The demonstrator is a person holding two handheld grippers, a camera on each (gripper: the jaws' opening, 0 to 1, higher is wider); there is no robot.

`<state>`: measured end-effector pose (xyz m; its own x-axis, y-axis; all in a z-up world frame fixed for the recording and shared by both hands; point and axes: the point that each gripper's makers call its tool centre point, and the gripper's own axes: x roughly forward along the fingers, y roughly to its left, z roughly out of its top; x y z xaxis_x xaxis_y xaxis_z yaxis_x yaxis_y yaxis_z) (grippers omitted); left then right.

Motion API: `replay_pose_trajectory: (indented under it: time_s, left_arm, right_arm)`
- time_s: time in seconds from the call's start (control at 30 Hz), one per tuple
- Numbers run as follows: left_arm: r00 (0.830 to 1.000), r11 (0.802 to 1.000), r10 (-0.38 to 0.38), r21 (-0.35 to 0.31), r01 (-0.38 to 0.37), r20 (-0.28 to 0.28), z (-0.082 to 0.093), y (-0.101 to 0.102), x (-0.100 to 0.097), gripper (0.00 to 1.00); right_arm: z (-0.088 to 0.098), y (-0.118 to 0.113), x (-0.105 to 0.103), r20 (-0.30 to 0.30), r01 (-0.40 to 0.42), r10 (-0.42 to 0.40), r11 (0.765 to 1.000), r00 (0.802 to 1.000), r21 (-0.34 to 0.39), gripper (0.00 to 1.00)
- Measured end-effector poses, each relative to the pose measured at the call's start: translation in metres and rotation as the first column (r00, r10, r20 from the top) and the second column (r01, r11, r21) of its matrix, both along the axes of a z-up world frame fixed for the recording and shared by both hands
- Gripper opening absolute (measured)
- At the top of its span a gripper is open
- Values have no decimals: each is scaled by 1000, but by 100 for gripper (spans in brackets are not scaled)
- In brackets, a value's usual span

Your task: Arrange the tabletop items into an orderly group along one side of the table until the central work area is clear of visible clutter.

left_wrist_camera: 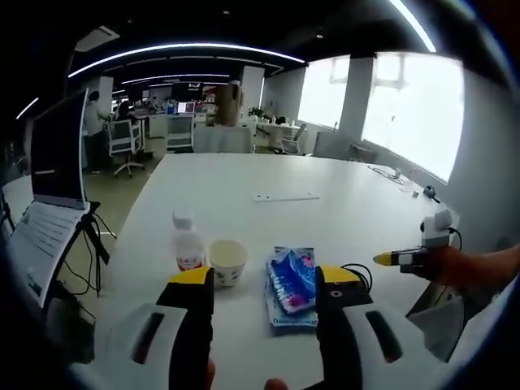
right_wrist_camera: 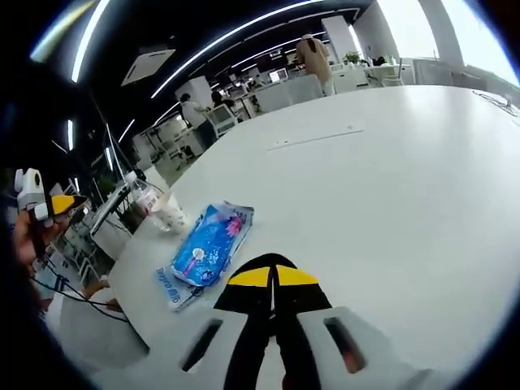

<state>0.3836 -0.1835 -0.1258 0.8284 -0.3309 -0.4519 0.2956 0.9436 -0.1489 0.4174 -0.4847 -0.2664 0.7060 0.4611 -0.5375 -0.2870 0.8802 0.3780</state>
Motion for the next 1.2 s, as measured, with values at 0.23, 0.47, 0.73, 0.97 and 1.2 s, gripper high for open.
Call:
replay_pose_trajectory:
  time_s: [0.23, 0.47, 0.73, 0.97, 1.2]
  left_arm:
    - [1000, 1000, 3, 1, -3, -1, 0, 0, 0, 50]
    - [1000, 1000, 9, 8, -9, -3, 1, 1, -1, 50]
    - [1000, 1000, 21, 15, -21, -5, 1, 4, -2, 50]
    - [1000, 999, 29, 17, -29, -5, 3, 6, -2, 50]
    - [999, 999, 33, 20, -33, 0, 5, 6, -1, 50]
  right_arm:
    - [-3, -5, -3, -8, -8, 8, 1000, 1000, -3, 0]
    - [-4, -13, -2, -8, -13, 13, 1000, 1000, -2, 0]
    - [-2, -16, 3, -6, -34, 34, 999, 999, -5, 0]
    - [1, -13, 11, -3, -68, 68, 998, 998, -9, 0]
    - [6, -4, 18, 3, -119, 119, 993, 993, -19, 0]
